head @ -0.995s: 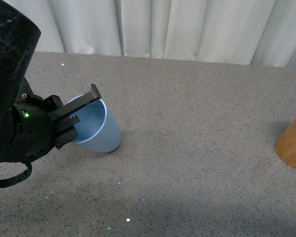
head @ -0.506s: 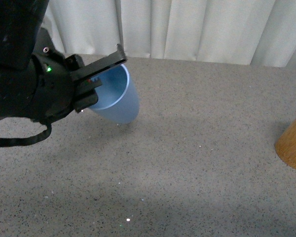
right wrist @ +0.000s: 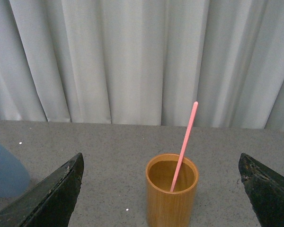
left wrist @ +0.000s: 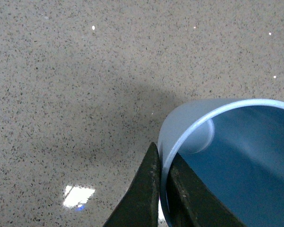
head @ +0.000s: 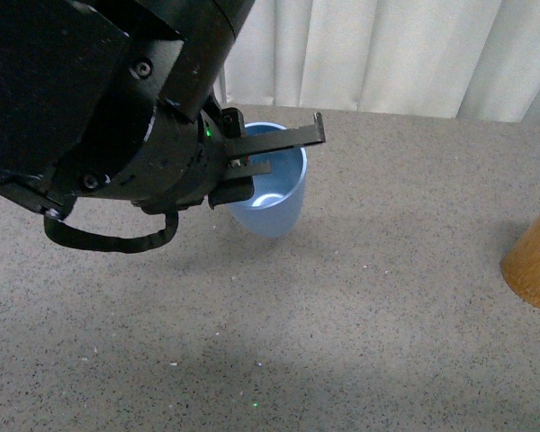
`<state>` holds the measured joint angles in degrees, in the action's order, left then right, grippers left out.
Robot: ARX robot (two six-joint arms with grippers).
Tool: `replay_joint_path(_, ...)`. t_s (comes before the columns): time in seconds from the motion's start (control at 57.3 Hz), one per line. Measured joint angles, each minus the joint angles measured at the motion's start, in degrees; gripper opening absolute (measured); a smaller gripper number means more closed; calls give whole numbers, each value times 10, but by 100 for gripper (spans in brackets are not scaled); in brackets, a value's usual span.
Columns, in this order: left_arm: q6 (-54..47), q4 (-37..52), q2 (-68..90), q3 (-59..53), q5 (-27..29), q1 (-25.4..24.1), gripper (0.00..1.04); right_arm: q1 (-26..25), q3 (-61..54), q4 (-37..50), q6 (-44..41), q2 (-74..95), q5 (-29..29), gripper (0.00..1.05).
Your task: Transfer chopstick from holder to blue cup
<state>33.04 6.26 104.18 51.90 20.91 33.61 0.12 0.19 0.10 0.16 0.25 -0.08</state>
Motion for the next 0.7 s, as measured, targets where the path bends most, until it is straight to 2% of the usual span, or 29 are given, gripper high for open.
replay_joint_path(0.698, -31, -20, 23, 1, 2, 39, 4, 0, 0, 0, 0, 0, 0, 95)
